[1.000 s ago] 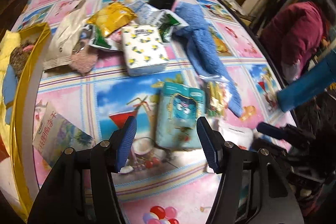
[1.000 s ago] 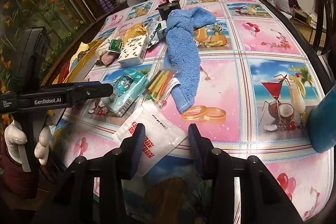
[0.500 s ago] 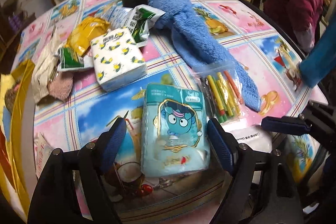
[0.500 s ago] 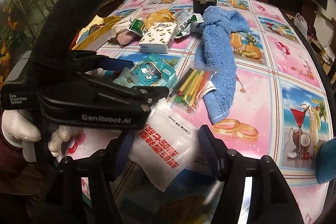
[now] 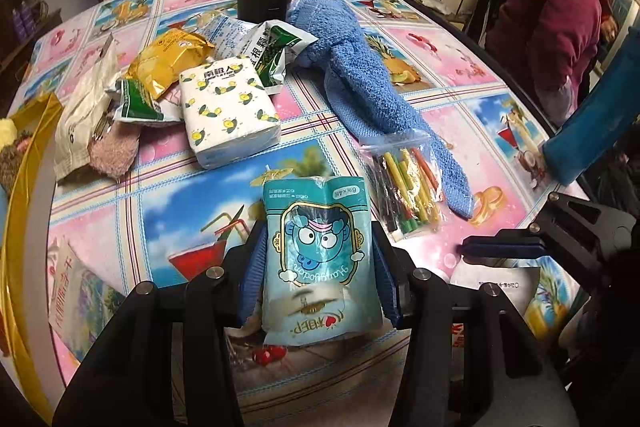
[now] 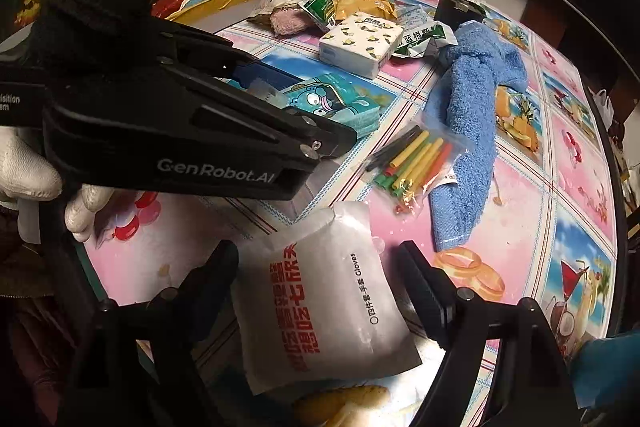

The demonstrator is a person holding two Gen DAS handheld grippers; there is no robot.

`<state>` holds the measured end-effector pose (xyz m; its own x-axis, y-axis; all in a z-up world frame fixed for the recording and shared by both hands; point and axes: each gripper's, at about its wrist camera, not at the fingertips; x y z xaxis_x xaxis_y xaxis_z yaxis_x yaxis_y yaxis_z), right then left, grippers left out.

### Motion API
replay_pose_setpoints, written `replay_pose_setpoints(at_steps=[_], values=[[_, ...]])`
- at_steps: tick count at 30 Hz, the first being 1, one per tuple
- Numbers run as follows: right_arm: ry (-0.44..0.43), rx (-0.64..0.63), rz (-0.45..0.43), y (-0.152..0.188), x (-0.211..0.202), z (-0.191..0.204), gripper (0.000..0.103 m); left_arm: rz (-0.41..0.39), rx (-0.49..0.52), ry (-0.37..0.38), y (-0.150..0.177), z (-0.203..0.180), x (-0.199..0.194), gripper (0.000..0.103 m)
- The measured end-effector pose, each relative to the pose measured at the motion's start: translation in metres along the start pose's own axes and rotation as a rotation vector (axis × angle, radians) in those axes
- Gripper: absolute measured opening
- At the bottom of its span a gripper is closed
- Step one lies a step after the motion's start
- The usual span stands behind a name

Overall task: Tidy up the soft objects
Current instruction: 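Grasp the blue cartoon snack packet with the left tool while the right tool grasps the white paper bag, then carry the cartoon packet and white paper bag into the foam box and release both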

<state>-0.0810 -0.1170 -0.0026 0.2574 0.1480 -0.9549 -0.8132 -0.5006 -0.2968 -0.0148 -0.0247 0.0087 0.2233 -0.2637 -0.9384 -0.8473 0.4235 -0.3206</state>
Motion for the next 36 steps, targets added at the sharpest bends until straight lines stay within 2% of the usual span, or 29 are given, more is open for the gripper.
replay_pose_setpoints(at_steps=[2,5,6,7,8,9,10,16,21,28,31,36], values=[[0.003,0.006,0.008,0.003,-0.001,0.001,0.080,-0.002,-0.014,0.021,0.003,0.004,-0.003,0.048],[0.012,0.025,0.005,0.008,-0.005,0.002,0.065,-0.021,-0.029,0.036,0.009,0.006,-0.010,0.048],[0.012,0.031,0.003,0.011,-0.007,0.003,0.053,-0.029,-0.032,0.041,0.011,0.007,-0.013,0.048],[0.005,0.037,0.000,0.014,-0.009,0.005,0.037,-0.039,-0.035,0.046,0.013,0.007,-0.016,0.048],[0.002,0.045,-0.001,0.015,-0.011,0.006,0.030,-0.047,-0.038,0.050,0.015,0.007,-0.020,0.048],[-0.004,0.053,-0.003,0.017,-0.012,0.006,0.012,-0.055,-0.041,0.057,0.017,0.008,-0.023,0.048],[-0.015,0.059,-0.005,0.018,-0.013,0.007,0.007,-0.063,-0.046,0.064,0.020,0.009,-0.027,0.048],[-0.039,0.114,-0.052,0.018,-0.024,0.007,0.007,-0.127,-0.120,0.113,0.044,0.030,-0.059,0.048],[-0.091,0.116,-0.086,0.002,-0.032,0.016,0.007,-0.188,-0.238,0.116,0.073,0.072,-0.090,0.048],[-0.178,0.032,-0.114,-0.041,-0.039,0.052,0.007,-0.235,-0.458,0.023,0.120,0.151,-0.117,0.048],[-0.221,-0.013,-0.118,-0.070,-0.040,0.076,0.007,-0.258,-0.526,-0.023,0.136,0.176,-0.125,0.048],[-0.260,-0.087,-0.127,-0.119,-0.037,0.118,0.007,-0.277,-0.613,-0.060,0.152,0.217,-0.128,0.048]])
Point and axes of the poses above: each gripper's, at about its wrist camera, not at the fingertips, and x roughly the way its jaws point, z to its left, y to its underside, and after that the axes turned 14 degrees about z, right-handed
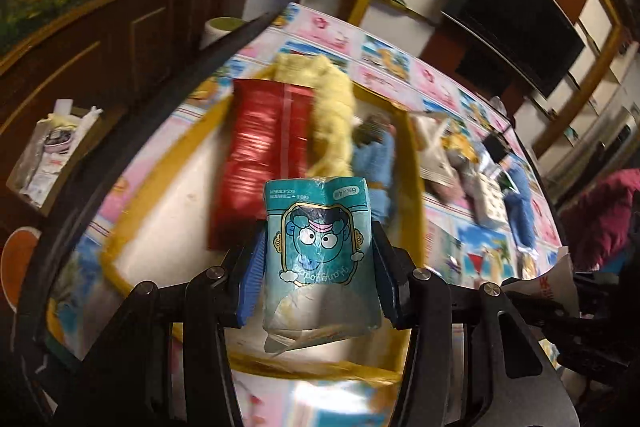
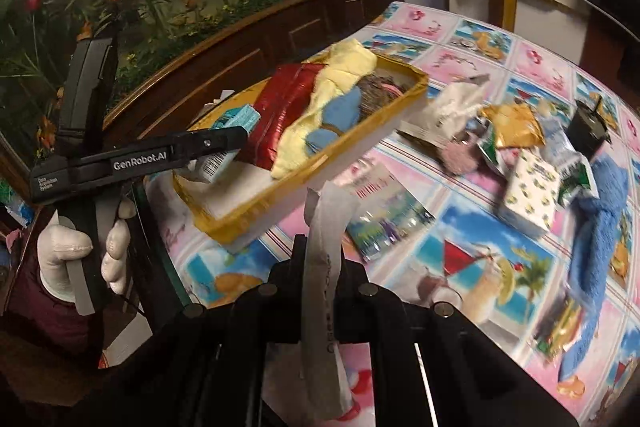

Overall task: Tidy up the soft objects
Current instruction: 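Carry the cartoon packet and white paper bag into the foam box and release both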

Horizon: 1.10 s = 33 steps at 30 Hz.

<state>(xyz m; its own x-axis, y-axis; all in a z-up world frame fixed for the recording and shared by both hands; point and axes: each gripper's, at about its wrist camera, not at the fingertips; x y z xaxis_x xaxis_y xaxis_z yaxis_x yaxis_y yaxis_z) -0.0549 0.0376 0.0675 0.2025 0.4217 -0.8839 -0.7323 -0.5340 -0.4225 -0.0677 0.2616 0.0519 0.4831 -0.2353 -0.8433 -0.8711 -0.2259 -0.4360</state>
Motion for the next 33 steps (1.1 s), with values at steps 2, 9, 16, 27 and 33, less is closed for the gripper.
replay_pose_setpoints(at_steps=[2,9,16,27,33], values=[[-0.024,-0.021,0.005,-0.018,0.008,0.013,0.007,0.001,-0.021,-0.010,-0.004,0.015,0.002,0.048],[-0.081,-0.071,0.038,-0.073,0.042,0.041,0.007,0.002,-0.091,-0.042,-0.020,0.046,0.011,0.049],[-0.047,-0.093,0.081,-0.094,0.076,0.050,0.011,0.022,-0.157,0.041,-0.024,0.064,0.013,0.050],[-0.081,-0.048,0.007,-0.092,0.069,0.036,0.036,0.048,-0.157,0.111,-0.024,0.060,0.015,0.053],[-0.040,0.010,-0.087,-0.072,0.028,0.011,0.036,-0.043,-0.184,0.095,-0.017,0.058,-0.015,0.053]])
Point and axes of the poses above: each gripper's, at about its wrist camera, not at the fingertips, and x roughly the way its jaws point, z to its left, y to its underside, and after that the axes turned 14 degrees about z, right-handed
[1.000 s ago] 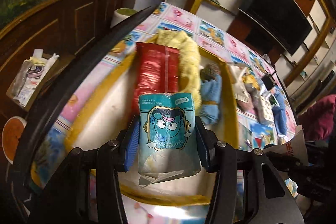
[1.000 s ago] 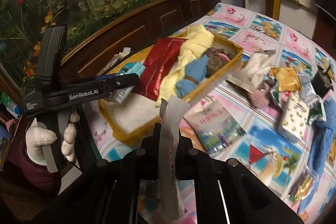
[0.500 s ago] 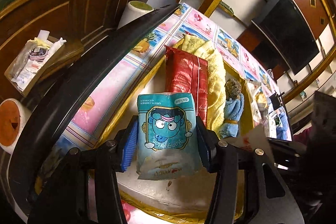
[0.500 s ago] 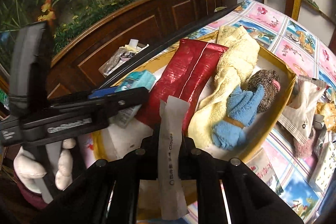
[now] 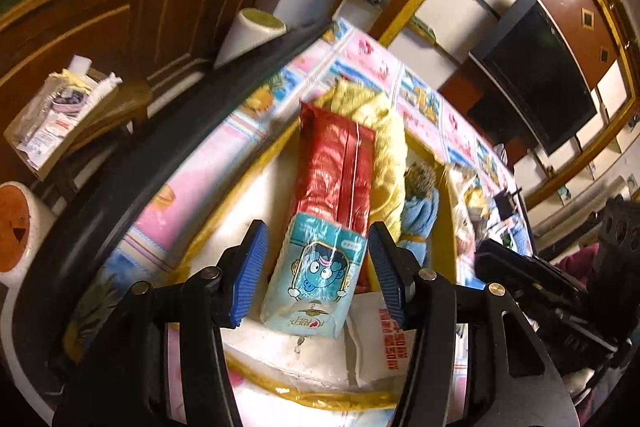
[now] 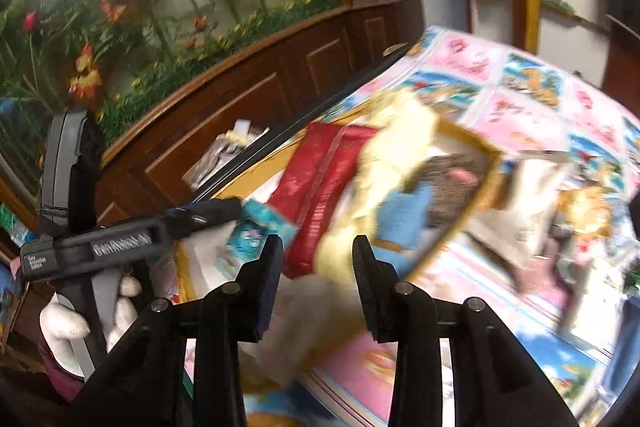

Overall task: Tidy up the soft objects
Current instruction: 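Carry the cartoon packet and white paper bag into the foam box and release both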

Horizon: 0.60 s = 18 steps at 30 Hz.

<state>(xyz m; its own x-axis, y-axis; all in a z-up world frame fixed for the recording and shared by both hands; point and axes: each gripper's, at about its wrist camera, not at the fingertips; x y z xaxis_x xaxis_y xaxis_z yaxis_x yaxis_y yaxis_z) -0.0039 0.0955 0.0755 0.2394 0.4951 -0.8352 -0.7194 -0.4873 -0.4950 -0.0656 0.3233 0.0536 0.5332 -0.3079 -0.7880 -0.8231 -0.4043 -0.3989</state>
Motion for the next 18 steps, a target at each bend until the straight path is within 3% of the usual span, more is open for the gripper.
replay_pose_setpoints(at_steps=[2,5,12,18], values=[[0.036,0.041,-0.023,0.009,-0.016,-0.017,0.036,-0.018,0.001,0.002,0.003,-0.002,-0.006,0.053],[0.088,0.124,-0.040,0.025,-0.031,-0.047,0.045,-0.028,0.006,0.020,0.009,-0.007,-0.009,0.053],[0.163,0.301,-0.020,0.064,-0.043,-0.104,0.046,0.011,0.103,0.040,0.027,-0.041,-0.002,0.053],[0.096,0.222,0.063,0.057,-0.017,-0.091,0.046,0.035,0.171,0.041,0.040,-0.072,0.004,0.053]])
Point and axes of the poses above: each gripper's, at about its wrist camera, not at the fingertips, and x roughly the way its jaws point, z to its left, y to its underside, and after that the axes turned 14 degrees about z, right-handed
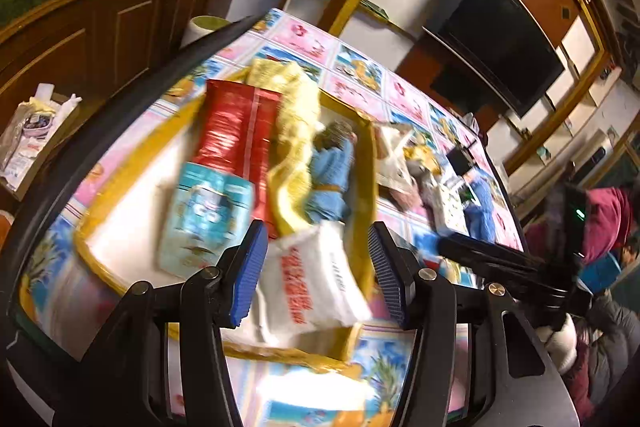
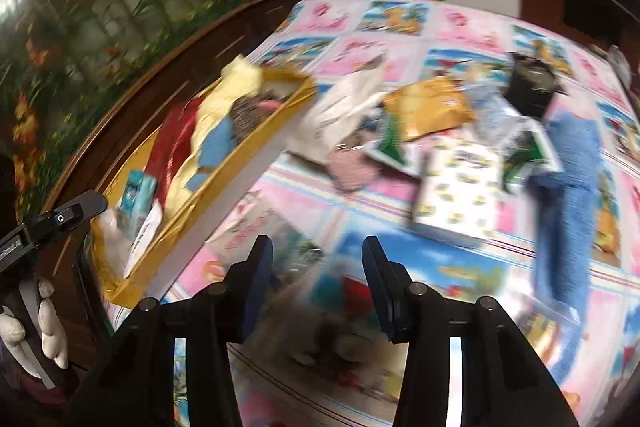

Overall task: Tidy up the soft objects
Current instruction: 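Carry the cartoon packet and white paper bag into the foam box and release both, then grasp the clear Dole packet with the left tool while the right tool grasps the bag of colored sticks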

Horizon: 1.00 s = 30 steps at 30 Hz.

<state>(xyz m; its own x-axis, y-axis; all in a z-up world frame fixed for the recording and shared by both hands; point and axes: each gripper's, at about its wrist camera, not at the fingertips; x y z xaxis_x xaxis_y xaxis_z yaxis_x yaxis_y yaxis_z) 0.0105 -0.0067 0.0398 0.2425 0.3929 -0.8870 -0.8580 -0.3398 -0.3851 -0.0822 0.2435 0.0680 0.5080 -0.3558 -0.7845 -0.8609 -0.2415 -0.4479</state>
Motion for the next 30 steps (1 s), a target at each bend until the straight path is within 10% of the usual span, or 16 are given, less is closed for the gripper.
replay_pose_setpoints(at_steps=[9,13,22,30], values=[[0.070,-0.161,0.087,-0.023,0.052,0.049,0.040,-0.009,0.091,-0.050,0.016,-0.031,-0.009,0.053],[0.107,-0.164,0.101,0.000,0.039,0.047,0.026,0.009,0.128,-0.053,0.020,-0.041,-0.004,0.053],[0.024,-0.095,0.116,0.073,-0.005,0.011,0.027,0.144,0.280,-0.003,0.037,-0.089,0.035,0.053],[0.039,0.153,-0.100,0.110,-0.078,-0.073,0.030,0.226,0.380,-0.032,0.055,-0.116,0.068,0.053]])
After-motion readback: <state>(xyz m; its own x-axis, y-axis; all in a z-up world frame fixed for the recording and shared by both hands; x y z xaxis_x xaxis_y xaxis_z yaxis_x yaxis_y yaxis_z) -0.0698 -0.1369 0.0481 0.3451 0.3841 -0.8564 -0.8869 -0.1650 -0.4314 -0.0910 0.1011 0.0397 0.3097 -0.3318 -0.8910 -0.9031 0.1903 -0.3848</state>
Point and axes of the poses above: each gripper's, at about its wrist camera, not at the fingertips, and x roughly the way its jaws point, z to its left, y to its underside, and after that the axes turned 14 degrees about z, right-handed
